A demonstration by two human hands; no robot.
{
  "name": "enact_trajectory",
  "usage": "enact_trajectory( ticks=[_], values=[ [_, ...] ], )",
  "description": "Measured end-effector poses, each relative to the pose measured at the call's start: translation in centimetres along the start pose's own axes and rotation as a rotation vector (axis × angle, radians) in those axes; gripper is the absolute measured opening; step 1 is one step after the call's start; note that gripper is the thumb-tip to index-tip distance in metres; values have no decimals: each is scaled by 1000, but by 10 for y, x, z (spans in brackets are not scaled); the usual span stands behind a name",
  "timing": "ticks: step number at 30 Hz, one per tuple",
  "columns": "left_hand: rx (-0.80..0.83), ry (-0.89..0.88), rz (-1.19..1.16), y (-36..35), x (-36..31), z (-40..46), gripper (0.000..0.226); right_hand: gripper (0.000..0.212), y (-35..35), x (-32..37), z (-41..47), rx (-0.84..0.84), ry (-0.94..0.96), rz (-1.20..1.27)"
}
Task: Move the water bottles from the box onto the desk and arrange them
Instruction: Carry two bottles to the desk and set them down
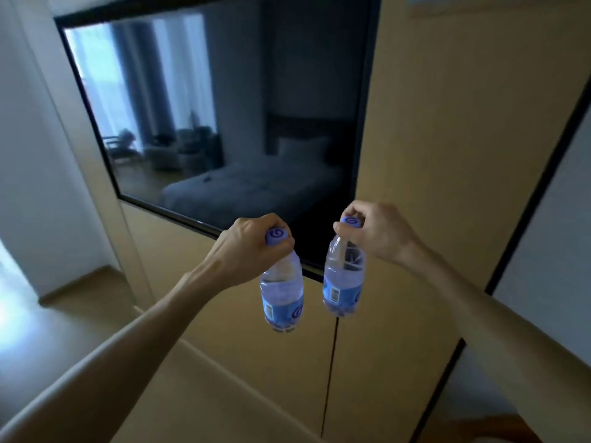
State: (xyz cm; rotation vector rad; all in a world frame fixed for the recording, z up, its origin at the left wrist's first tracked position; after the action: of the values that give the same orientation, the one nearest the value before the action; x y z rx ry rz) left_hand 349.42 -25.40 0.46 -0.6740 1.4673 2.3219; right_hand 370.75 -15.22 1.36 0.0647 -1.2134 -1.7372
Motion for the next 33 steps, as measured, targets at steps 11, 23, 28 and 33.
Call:
enact_trajectory(
  ticks=[11, 23, 28, 33],
  values=[
    [-263, 183, 194, 171, 195, 20, 20, 20, -166, 158, 171, 65, 180, 80],
    [-444, 390, 312, 292, 377, 59, 19, 20, -350, 298, 335, 167, 516, 138],
    [-520, 476, 352, 339, 436, 90, 21, 24, -417, 337, 411, 190, 658, 160],
    [-585, 561, 404, 387, 493, 127, 21, 25, -485, 381, 489, 241, 825, 234]
  ],
)
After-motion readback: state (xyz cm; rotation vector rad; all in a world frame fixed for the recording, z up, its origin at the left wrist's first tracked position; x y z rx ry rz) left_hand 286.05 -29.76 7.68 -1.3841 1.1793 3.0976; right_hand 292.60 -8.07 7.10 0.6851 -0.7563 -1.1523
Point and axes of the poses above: each hand's wrist, its own z-axis towards the middle knuckle, its own y-axis out of the back of the hand, x = y × z, the point moved 4 cm from there along z, towards the middle knuckle, and after that the axes turned 10 degrees about y, right-handed, at the moved point
